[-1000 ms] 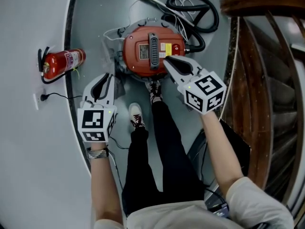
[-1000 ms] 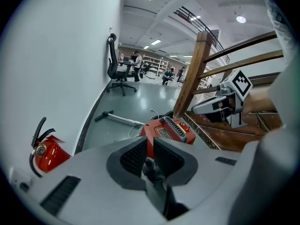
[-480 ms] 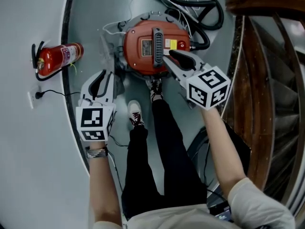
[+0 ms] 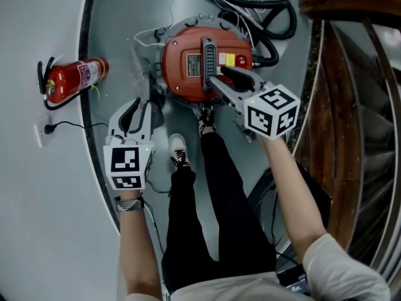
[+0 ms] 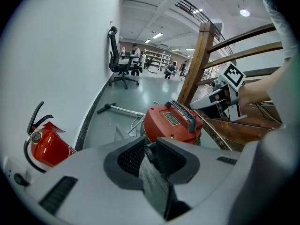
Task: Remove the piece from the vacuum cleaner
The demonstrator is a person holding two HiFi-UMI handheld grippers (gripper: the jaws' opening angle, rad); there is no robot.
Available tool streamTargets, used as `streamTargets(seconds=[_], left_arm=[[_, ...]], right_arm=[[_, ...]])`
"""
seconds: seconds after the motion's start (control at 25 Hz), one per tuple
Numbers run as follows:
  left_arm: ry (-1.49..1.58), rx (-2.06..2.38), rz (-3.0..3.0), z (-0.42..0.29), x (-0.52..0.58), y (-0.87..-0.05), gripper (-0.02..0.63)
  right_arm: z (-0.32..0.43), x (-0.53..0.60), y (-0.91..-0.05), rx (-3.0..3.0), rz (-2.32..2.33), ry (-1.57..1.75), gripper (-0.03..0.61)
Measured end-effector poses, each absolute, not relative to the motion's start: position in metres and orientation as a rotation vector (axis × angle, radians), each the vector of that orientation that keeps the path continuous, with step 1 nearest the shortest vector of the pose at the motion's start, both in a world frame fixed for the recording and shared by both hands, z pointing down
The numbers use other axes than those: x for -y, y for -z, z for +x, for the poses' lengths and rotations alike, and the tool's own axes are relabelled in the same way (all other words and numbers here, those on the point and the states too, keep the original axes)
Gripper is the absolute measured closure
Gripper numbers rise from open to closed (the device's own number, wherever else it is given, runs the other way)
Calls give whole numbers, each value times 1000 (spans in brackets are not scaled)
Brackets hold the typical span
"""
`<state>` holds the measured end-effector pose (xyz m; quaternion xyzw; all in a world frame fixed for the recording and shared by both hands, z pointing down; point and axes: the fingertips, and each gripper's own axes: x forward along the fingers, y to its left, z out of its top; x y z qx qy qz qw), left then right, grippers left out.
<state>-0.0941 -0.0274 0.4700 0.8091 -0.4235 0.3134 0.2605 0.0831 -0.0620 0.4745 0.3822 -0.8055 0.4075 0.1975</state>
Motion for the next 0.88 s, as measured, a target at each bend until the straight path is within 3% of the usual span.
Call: streamTargets(seconds=[0.48,0.88], left_arm=[[-875,1121,2185,-91,24,-485,524],[-853,1120,2120,-94,29,-500,512]], right_arm=[[80,64,-492,2268,1082,-1364,396],[73,64,-502,2277,1051,-1330,390]])
